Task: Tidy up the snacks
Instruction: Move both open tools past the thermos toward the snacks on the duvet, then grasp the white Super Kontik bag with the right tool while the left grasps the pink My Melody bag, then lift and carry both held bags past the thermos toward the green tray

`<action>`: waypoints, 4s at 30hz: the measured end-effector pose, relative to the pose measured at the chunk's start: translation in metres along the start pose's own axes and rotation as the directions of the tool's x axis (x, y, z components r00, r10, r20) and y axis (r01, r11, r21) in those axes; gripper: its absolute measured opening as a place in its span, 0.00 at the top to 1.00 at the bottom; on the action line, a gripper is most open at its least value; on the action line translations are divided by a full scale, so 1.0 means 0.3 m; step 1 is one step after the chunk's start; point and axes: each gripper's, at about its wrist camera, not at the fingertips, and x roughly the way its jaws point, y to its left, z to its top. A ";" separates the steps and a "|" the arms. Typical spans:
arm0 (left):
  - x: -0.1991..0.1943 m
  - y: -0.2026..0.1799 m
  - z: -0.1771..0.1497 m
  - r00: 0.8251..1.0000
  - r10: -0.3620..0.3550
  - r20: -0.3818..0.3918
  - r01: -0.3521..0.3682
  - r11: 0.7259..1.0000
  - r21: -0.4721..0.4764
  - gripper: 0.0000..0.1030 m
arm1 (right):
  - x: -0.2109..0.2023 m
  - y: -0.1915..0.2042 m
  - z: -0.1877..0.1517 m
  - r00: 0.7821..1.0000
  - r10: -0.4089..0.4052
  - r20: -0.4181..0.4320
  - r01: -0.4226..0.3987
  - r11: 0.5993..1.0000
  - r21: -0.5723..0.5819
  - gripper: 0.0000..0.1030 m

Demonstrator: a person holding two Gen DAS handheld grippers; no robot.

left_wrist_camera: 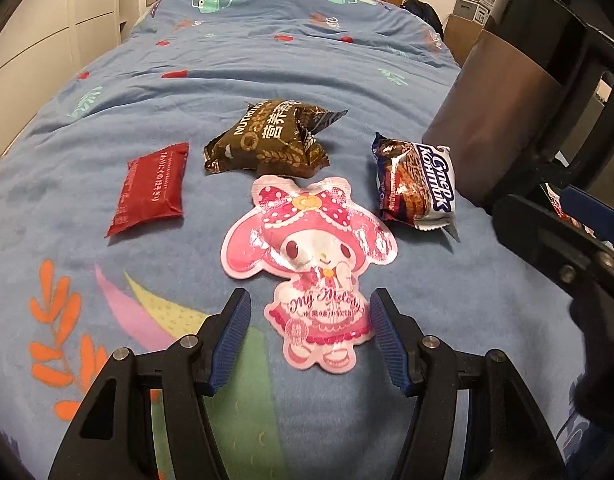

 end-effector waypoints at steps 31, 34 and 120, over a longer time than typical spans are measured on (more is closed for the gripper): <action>0.089 0.006 0.025 1.000 -0.001 0.016 0.000 0.998 0.060 0.49 | 0.358 0.054 0.079 0.993 -0.033 -0.117 0.034 0.999 0.007 0.00; 0.089 0.008 0.025 1.000 -0.005 0.017 0.004 0.998 0.057 0.50 | 0.368 0.045 0.078 0.993 -0.021 -0.120 0.024 0.999 0.030 0.00; -0.205 -0.139 -0.143 0.993 0.053 0.107 -0.065 0.991 0.113 0.87 | -0.083 -0.161 -0.149 0.987 0.067 -0.144 -0.060 0.997 0.055 0.52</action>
